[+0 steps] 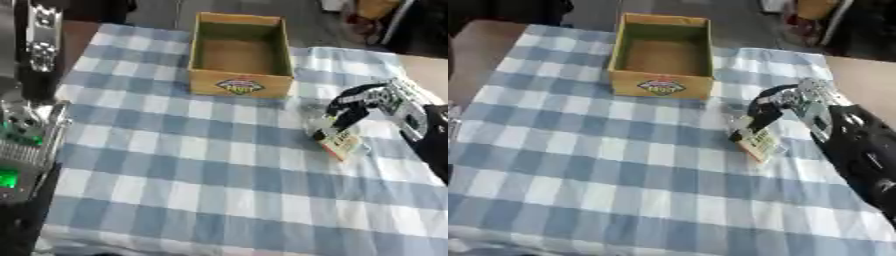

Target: Pick up objects on the table and place them in the box.

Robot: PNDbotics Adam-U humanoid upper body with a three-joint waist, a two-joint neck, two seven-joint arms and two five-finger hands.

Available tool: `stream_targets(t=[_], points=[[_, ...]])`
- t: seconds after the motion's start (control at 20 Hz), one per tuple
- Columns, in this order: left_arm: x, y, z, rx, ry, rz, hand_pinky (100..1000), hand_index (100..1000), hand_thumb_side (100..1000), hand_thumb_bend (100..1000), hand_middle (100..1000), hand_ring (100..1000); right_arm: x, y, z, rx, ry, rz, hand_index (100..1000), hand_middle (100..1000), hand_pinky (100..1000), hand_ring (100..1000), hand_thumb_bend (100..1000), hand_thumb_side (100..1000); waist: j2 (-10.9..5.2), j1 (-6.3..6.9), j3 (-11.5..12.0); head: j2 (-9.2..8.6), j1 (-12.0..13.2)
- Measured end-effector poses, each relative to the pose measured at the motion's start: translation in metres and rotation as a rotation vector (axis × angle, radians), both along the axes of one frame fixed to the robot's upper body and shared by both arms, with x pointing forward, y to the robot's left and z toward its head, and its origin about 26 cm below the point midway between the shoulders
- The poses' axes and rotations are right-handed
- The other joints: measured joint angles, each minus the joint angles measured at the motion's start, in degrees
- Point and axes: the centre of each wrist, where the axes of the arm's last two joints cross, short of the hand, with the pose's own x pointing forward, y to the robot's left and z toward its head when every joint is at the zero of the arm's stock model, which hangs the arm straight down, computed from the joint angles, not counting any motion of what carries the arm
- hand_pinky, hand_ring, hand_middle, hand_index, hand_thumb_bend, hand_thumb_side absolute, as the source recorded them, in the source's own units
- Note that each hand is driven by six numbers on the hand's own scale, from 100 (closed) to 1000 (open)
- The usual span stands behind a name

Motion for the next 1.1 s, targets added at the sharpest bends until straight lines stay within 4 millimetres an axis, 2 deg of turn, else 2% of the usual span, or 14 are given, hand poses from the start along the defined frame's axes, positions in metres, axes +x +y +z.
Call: stream_targets(t=[0.15,0.4,0.5,0.55,0.6,0.65,0.7,0.75,0.8,0.85,0.9,1.1], points=[[0.0,0.0,0.0,0.0,0.0,0.0,737,914,869,336,797,682,-0.002,0.003,-0.008,-0.034,-0.012,0.011,897,896,1000,1000,667,738,-0.17,-0.1,0.0,0.0,0.01],[0.0,0.0,0.0,0.0,0.0,0.0,737,914,869,336,797,681,-0.005,0.008,-0.02,-0.101,-0.052,0.042,906,907,982,992,590,749,-0.44,-0.16,-0.05,0.0,0.5],[0.0,0.0,0.0,0.0,0.0,0.0,737,914,868,336,797,682,-0.007,0.01,-0.027,-0.136,-0.077,0.057,866,861,780,882,530,748,-0.53,-0.16,-0.05,0.0,0.55],[0.0,0.0,0.0,0.0,0.0,0.0,737,914,868,335,797,682,-0.009,0.012,-0.03,-0.155,-0.095,0.066,807,807,594,790,493,740,-0.55,-0.15,-0.07,0.0,0.56],[0.0,0.0,0.0,0.0,0.0,0.0,737,914,869,335,797,682,-0.011,0.013,-0.034,-0.174,-0.118,0.077,705,702,380,680,426,722,-0.62,-0.15,-0.08,0.0,0.57],[0.0,0.0,0.0,0.0,0.0,0.0,737,914,869,335,797,682,-0.013,0.015,-0.037,-0.192,-0.148,0.089,604,597,207,581,360,715,-0.68,-0.15,-0.1,0.0,0.59],[0.0,0.0,0.0,0.0,0.001,0.0,737,914,869,335,797,682,-0.015,0.017,-0.039,-0.206,-0.187,0.105,389,444,100,439,253,731,-0.68,-0.14,-0.26,0.0,0.65],[0.0,0.0,0.0,0.0,0.001,0.0,737,914,869,335,797,682,-0.018,0.019,-0.041,-0.217,-0.24,0.126,257,321,100,340,157,768,-0.68,-0.14,-0.44,0.0,0.8],[0.0,0.0,0.0,-0.001,0.001,0.0,737,914,869,335,797,682,-0.021,0.018,-0.045,-0.231,-0.296,0.147,358,416,100,417,231,741,-0.67,-0.11,-0.44,0.0,0.97],[0.0,0.0,0.0,-0.001,0.001,0.0,737,914,869,335,796,682,-0.024,0.019,-0.047,-0.242,-0.348,0.169,117,100,100,125,100,803,-0.67,-0.09,-0.44,0.0,1.01],[0.0,0.0,-0.001,-0.001,0.001,0.001,737,914,869,334,796,681,-0.026,0.019,-0.048,-0.251,-0.415,0.198,100,100,100,100,100,798,-0.61,-0.07,-0.44,0.0,1.04],[0.0,0.001,-0.001,-0.001,0.004,0.002,737,914,870,334,796,681,-0.037,0.021,-0.05,-0.245,-0.716,0.346,100,100,100,100,100,891,-0.22,0.18,-0.68,0.0,1.13]])
